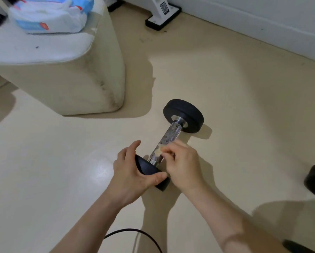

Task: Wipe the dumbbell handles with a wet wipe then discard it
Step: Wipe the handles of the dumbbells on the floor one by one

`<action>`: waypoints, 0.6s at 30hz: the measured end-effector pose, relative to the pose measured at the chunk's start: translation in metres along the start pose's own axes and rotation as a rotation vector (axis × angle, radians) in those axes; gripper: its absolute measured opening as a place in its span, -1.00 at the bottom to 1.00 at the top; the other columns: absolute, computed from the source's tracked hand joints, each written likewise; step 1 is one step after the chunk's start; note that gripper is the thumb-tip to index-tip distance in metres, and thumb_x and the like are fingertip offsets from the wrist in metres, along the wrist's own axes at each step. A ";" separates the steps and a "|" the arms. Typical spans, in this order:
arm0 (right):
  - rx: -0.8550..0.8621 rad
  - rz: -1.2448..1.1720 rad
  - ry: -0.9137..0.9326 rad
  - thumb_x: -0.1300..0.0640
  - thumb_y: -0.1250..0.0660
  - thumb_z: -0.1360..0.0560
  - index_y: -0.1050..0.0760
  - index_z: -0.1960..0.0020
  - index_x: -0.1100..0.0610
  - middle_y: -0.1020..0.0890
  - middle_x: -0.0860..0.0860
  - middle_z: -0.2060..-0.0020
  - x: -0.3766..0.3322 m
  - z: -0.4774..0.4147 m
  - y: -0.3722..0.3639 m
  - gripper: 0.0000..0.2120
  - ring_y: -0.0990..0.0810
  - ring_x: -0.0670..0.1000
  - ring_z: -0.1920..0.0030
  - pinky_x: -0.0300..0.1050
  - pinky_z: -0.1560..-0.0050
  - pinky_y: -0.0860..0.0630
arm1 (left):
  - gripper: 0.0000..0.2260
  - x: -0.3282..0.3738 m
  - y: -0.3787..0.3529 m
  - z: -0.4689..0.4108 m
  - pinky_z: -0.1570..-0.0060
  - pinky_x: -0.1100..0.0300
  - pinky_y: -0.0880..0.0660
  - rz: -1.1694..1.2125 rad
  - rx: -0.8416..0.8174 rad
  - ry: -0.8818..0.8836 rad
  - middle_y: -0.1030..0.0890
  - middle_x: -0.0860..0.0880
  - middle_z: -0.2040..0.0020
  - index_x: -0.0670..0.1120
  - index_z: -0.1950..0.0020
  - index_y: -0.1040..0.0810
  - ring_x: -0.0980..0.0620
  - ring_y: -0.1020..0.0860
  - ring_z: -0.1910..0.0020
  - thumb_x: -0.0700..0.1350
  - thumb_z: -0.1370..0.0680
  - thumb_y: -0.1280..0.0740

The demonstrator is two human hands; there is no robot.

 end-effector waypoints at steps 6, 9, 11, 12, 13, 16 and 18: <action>0.207 -0.034 -0.119 0.35 -0.37 -0.38 -0.62 0.22 0.16 -0.58 0.03 0.22 0.008 -0.043 0.008 -0.88 -0.54 0.03 0.25 -0.07 0.18 -0.49 | -0.12 -0.001 0.011 -0.005 -0.12 0.20 -0.38 -0.065 0.026 0.013 -0.35 0.15 -0.22 0.15 -0.40 -0.22 0.13 -0.39 -0.19 0.32 -0.14 -0.43; -0.017 -0.074 -0.044 0.33 -0.36 -0.37 -0.59 0.24 0.13 -0.55 0.00 0.23 -0.015 -0.004 -0.017 -0.88 -0.55 0.05 0.28 -0.01 0.23 -0.50 | -0.22 -0.006 0.017 -0.010 -0.07 0.24 -0.41 0.002 -0.017 0.039 -0.41 0.14 -0.20 0.16 -0.31 -0.33 0.15 -0.44 -0.15 0.29 -0.13 -0.42; -0.113 -0.055 -0.002 0.32 -0.34 -0.40 -0.58 0.21 0.15 -0.54 0.03 0.18 -0.015 -0.011 -0.021 -0.90 -0.57 0.08 0.22 -0.07 0.16 -0.51 | -0.29 -0.012 0.021 -0.015 -0.02 0.29 -0.43 0.183 -0.071 0.078 -0.43 0.12 -0.19 0.17 -0.22 -0.41 0.17 -0.47 -0.13 0.25 -0.10 -0.46; -0.039 -0.020 -0.037 0.34 -0.33 -0.41 -0.59 0.18 0.18 -0.54 0.05 0.14 -0.007 -0.034 -0.020 -0.89 -0.58 0.10 0.18 -0.19 0.13 -0.46 | -0.32 -0.012 0.023 -0.018 0.00 0.29 -0.45 0.262 -0.091 0.087 -0.44 0.10 -0.18 0.18 -0.19 -0.43 0.15 -0.49 -0.11 0.24 -0.10 -0.48; 0.061 0.002 -0.084 0.37 -0.32 -0.41 -0.59 0.16 0.21 -0.55 0.08 0.10 -0.001 -0.053 -0.013 -0.88 -0.59 0.11 0.15 -0.29 0.15 -0.39 | -0.33 -0.012 0.025 -0.019 0.02 0.31 -0.47 0.302 -0.107 0.088 -0.45 0.08 -0.16 0.18 -0.18 -0.44 0.13 -0.51 -0.08 0.23 -0.09 -0.49; 0.073 0.046 -0.097 0.39 -0.34 -0.38 -0.59 0.17 0.22 -0.55 0.08 0.11 -0.014 -0.045 -0.019 -0.88 -0.59 0.11 0.19 -0.30 0.19 -0.35 | -0.30 -0.011 0.027 -0.019 0.09 0.39 -0.45 0.232 -0.124 0.074 -0.45 0.10 -0.13 0.15 -0.20 -0.41 0.18 -0.51 -0.04 0.26 -0.10 -0.47; -0.097 0.047 0.009 0.35 -0.36 -0.39 -0.62 0.17 0.18 -0.55 0.04 0.15 -0.024 -0.013 -0.025 -0.88 -0.58 0.06 0.22 -0.32 0.22 -0.35 | -0.27 -0.007 0.021 -0.013 0.01 0.36 -0.43 0.094 -0.109 0.032 -0.41 0.13 -0.17 0.17 -0.24 -0.34 0.20 -0.46 -0.11 0.30 -0.11 -0.44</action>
Point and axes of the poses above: each hand's wrist, its own z-axis away from the middle knuckle, its own y-axis out of the back of the hand, x = y × z, the point moved 4 cm from there along -z, towards the middle knuckle
